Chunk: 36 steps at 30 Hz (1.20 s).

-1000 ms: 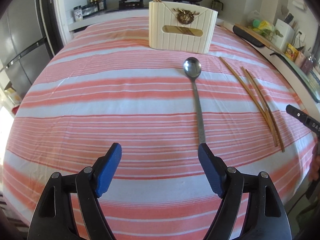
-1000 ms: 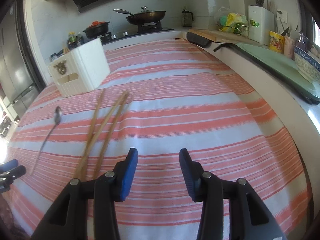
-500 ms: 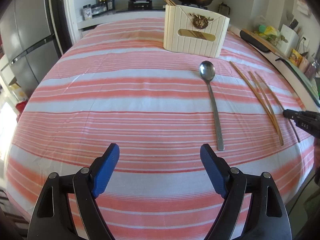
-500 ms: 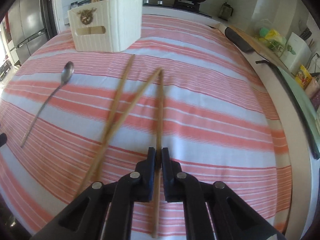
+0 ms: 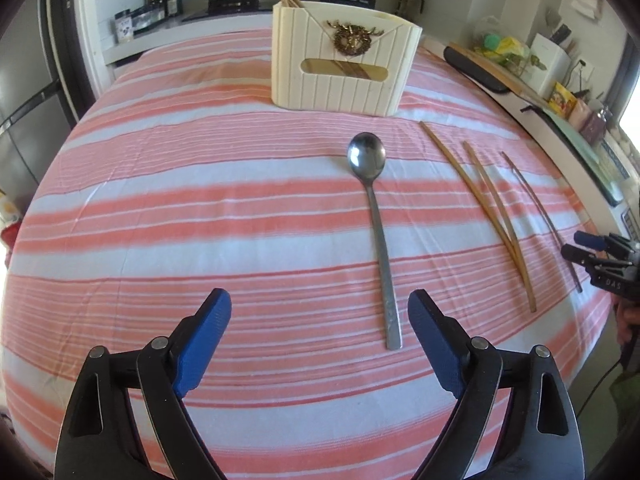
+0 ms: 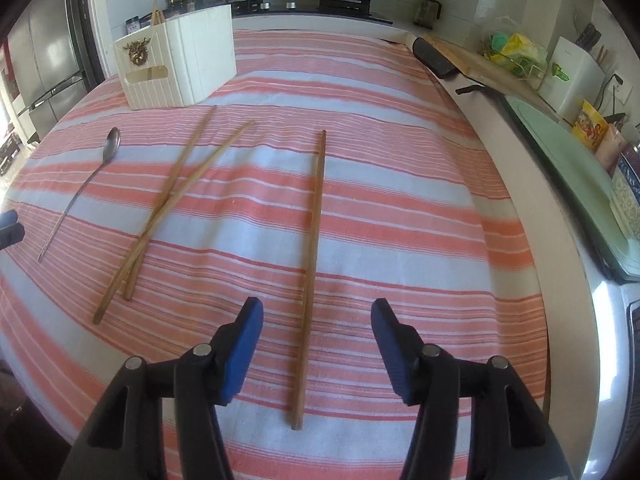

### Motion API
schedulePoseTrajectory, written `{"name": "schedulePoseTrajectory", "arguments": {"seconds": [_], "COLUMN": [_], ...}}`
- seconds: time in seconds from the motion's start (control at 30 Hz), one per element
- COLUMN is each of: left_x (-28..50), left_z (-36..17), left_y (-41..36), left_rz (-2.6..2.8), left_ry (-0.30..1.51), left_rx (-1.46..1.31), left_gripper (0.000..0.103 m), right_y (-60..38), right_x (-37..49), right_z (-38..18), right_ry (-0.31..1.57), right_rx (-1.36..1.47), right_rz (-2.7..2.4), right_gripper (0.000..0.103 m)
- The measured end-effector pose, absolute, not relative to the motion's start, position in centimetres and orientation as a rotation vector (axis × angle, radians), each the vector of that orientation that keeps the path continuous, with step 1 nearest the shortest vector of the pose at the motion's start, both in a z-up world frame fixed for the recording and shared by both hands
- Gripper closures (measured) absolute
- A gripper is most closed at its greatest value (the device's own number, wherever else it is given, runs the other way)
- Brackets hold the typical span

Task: Organize utensils
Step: 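Lower the left gripper to the spoon bowl and close on it, then lift the spoon toward the caddy with the left gripper while the right gripper carries a chopstick upright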

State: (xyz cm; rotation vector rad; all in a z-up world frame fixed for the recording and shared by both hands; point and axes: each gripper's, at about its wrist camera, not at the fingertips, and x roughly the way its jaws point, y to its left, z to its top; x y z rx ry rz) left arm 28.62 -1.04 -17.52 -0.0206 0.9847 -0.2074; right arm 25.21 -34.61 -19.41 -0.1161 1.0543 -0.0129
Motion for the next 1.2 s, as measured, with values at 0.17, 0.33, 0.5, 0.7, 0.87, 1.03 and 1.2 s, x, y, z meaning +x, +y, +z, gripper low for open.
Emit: {"name": "schedulePoseTrajectory", "arguments": {"seconds": [0.17,0.33,0.5,0.7,0.87,1.03,1.2], "left_x": [31.5,34.5,37.1,39.8,41.0,40.8,37.8], "left_z": [-18.3,-19.4,-20.1,-20.4,-19.7,-18.8,-14.3], "left_y": [-3.5,-5.0,-5.9,-6.8,-7.3,-6.6,-4.5], "left_rz": [-0.210,-0.183,-0.165,-0.150,-0.167,-0.183,-0.208], "left_ry": [1.023,1.064,1.079,1.087,1.050,1.028,0.922], "left_rx": [0.064,0.115,0.121,0.105,0.086,0.070,0.020], "left_gripper": [0.011,0.011,0.011,0.011,0.067,0.067,0.067], "right_y": [-35.5,-35.4,-35.4,-34.6,-34.3,-35.0,-35.3], "right_x": [26.2,27.6,30.3,35.1,39.0,40.1,37.1], "right_z": [-20.7,-20.7,-20.6,-20.6,-20.6,-20.1,-15.8], "right_ry": [1.055,1.086,1.146,1.156,1.158,1.144,1.012], "right_rx": [-0.053,-0.078,-0.107,-0.117,-0.104,-0.001,0.061], "right_rz": [0.015,0.043,0.080,0.102,0.089,0.097,0.127], "right_gripper": [0.042,0.037,0.039,0.055,0.096,0.097,0.097]}}
